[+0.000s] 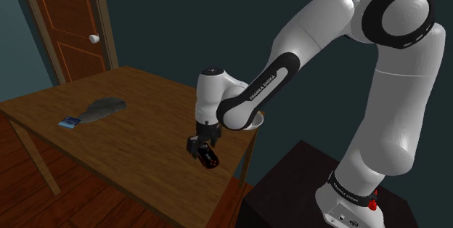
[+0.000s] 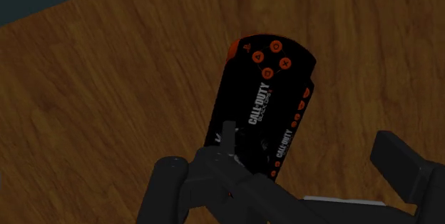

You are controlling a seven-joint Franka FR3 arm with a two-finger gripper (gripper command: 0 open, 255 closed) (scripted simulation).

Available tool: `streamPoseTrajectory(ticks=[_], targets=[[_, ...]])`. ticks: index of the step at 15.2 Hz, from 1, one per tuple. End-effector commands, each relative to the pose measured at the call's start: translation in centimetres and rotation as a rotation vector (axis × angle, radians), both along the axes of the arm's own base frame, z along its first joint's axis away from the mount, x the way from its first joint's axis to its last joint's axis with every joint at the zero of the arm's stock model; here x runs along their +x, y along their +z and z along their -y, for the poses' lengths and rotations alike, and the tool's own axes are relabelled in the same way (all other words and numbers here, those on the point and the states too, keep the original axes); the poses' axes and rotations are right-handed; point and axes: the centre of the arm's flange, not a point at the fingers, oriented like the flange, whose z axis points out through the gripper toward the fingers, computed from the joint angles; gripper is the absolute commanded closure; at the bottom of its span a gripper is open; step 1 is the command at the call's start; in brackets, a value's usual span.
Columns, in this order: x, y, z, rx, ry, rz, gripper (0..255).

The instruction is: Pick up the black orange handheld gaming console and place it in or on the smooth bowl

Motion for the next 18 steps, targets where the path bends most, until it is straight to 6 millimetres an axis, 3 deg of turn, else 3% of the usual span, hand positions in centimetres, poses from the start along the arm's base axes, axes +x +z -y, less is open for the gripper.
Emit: streamPoseTrajectory(ticks=[1,3,10,18], targets=[[-1.9,-0.3,1.1,-0.006,0.028,-0.013,0],[-3.2,-0.5,1.8,-0.009,0.045,-0.021,0],[-3.2,-4.5,1.7,-0.009,0.045,-0.021,0],[-3.2,-4.5,1.7,-0.009,0.045,-0.021,0]])
